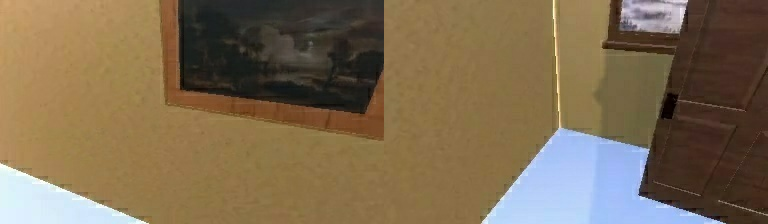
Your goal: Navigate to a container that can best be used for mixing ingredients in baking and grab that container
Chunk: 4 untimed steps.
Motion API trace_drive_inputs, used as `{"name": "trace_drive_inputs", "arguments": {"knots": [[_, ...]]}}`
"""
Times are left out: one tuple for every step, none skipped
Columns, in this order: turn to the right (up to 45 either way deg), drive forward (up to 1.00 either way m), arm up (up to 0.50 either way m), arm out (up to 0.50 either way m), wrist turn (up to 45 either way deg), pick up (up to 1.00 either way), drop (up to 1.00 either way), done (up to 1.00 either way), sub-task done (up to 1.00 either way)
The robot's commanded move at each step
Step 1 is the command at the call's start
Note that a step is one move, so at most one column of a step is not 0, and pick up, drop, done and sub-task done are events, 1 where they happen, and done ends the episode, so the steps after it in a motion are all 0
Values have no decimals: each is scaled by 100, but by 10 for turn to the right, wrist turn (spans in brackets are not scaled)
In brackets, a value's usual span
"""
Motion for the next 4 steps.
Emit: {"name": "trace_drive_inputs", "arguments": {"knots": [[0, 30, 0, 0, 0, 0, 0, 0, 0], [-450, 0, 0, 0, 0, 0, 0, 0, 0], [-210, 0, 0, 0, 0, 0, 0, 0, 0], [0, 100, 0, 0, 0, 0, 0, 0, 0]]}}
